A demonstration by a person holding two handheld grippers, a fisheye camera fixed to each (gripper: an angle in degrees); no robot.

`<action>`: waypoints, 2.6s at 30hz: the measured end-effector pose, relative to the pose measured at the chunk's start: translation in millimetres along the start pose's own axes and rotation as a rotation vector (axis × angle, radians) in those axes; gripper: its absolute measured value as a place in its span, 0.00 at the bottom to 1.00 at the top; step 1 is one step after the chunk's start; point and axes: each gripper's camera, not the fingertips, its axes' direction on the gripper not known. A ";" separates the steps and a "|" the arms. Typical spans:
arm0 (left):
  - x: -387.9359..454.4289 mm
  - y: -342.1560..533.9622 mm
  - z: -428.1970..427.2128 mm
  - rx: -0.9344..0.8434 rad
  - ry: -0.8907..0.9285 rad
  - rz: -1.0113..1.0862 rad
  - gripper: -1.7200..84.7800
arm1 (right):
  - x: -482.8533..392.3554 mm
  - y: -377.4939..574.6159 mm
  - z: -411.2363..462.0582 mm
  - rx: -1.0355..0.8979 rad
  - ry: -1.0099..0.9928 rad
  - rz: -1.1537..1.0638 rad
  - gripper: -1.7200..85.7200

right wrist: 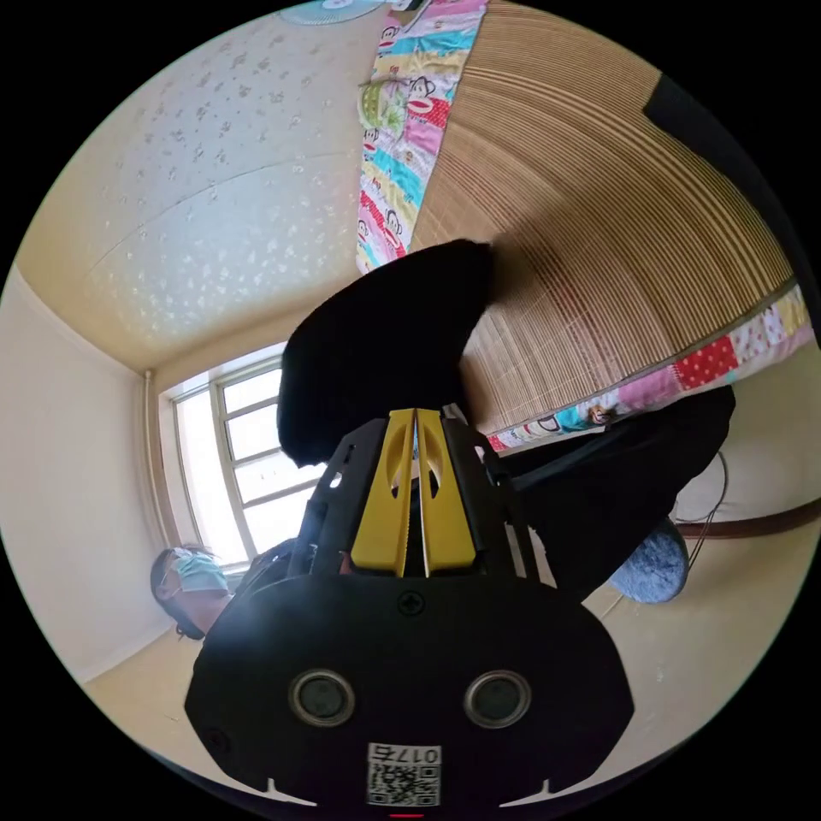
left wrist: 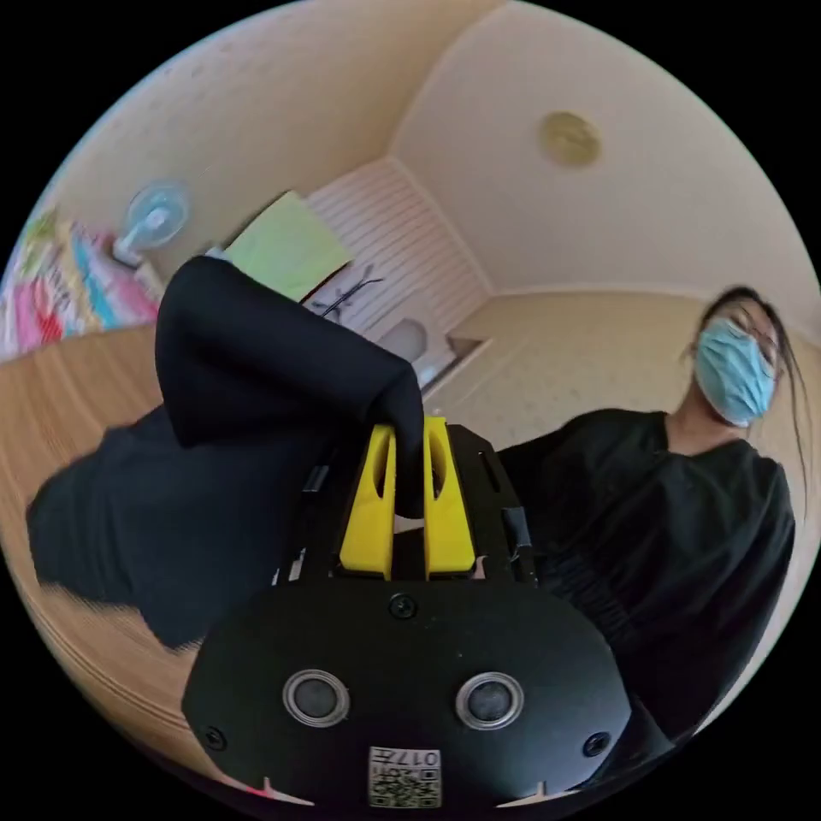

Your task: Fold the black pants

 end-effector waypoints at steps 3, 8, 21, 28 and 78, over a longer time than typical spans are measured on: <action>-66.3 39.1 22.6 0.025 -0.022 -0.170 0.08 | 24.6 -11.4 -21.9 0.032 -0.007 0.038 0.04; -86.9 31.4 100.4 -0.178 0.034 -0.085 0.08 | 73.9 -33.7 -56.6 0.125 -0.025 0.084 0.16; -91.0 31.8 243.7 -0.517 0.286 0.171 0.08 | 336.9 -109.5 60.6 -0.246 -0.206 0.448 0.28; -83.1 15.7 212.6 -0.497 0.246 0.323 0.08 | 244.3 -162.7 55.3 -0.129 -0.214 -0.058 0.11; -614.8 -35.5 -6.3 -0.445 -0.387 -1.281 0.15 | 383.8 -49.6 626.7 -0.927 0.753 -0.852 0.03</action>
